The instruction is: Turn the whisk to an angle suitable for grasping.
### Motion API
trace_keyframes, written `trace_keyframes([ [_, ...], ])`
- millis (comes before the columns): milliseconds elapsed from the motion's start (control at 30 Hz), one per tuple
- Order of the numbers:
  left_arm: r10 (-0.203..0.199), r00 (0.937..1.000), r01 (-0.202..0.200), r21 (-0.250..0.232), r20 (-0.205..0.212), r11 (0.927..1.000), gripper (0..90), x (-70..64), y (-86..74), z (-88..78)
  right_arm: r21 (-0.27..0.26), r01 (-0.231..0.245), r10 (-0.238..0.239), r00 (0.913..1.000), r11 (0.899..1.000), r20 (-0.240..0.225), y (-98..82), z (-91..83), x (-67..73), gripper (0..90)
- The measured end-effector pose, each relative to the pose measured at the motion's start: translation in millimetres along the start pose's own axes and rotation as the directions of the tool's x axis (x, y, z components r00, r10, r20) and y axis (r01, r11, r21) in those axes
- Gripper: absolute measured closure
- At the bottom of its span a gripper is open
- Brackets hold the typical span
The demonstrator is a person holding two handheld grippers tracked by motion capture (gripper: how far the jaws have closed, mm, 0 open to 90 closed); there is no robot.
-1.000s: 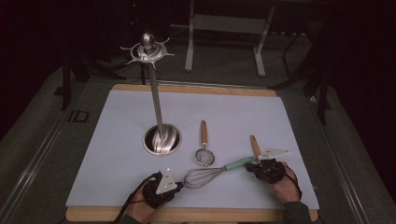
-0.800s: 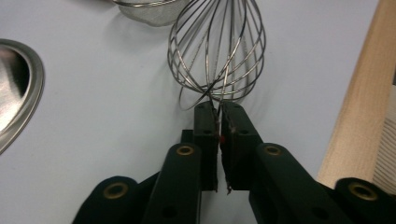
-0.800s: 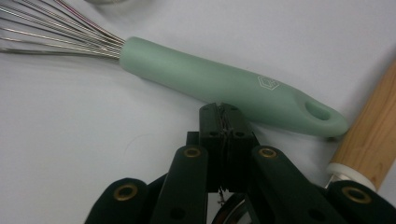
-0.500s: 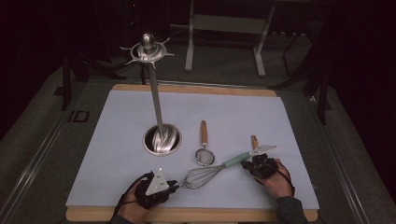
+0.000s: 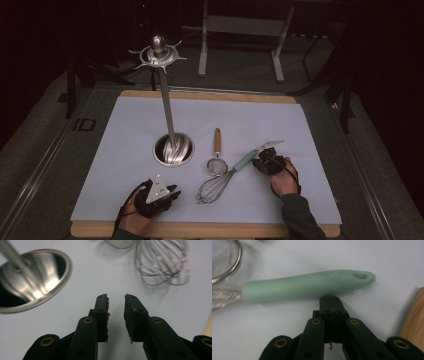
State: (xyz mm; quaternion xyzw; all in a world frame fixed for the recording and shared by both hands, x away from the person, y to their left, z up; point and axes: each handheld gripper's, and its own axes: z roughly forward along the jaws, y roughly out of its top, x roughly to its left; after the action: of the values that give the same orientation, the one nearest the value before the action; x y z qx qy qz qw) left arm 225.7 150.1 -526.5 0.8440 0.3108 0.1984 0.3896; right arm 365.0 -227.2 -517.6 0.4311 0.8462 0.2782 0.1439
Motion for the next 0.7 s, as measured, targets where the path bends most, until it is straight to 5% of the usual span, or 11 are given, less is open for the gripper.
trace_keyframes([
  [67,-0.022,0.9995,0.021,-0.012,-0.021,0.9997,73.0,4.2,-1.9,-1.0,-0.009,-0.016,0.016,0.9998,1.0,0.011,1.5,0.3,1.2,85.8],
  [100,-0.029,0.9992,0.028,-0.019,-0.03,0.9994,72.0,5.7,-2.6,-1.3,-0.039,-0.067,0.068,0.9976,0.997,0.018,2.9,-1.7,4.6,77.8],
  [300,-0.059,0.9935,0.055,-0.047,-0.097,0.9974,71.4,14.0,-6.4,-5.7,-0.134,-0.174,0.172,0.9847,0.976,-0.032,4.4,-9.1,18.7,45.4],
  [400,-0.064,0.9914,0.056,-0.069,-0.115,0.996,71.3,14.1,-6.5,-7.8,-0.14,-0.222,0.221,0.975,0.965,-0.023,6.9,-7.9,25.7,30.8],
  [533,-0.06,0.9909,0.053,-0.061,-0.121,0.9968,71.0,14.1,-6.8,-7.3,-0.13,-0.233,0.237,0.9714,0.964,0.017,10.1,3.2,36.7,14.2],
  [633,-0.065,0.9903,0.058,-0.062,-0.122,0.9964,70.9,14.4,-7.2,-6.9,-0.117,-0.249,0.252,0.9674,0.962,0.02,10.5,10.8,42.6,11.0],
  [700,-0.069,0.9898,0.062,-0.061,-0.125,0.9962,70.8,14.7,-7.3,-6.8,-0.086,-0.226,0.231,0.9717,0.97,0.051,11.4,15.7,48.3,9.6],
])
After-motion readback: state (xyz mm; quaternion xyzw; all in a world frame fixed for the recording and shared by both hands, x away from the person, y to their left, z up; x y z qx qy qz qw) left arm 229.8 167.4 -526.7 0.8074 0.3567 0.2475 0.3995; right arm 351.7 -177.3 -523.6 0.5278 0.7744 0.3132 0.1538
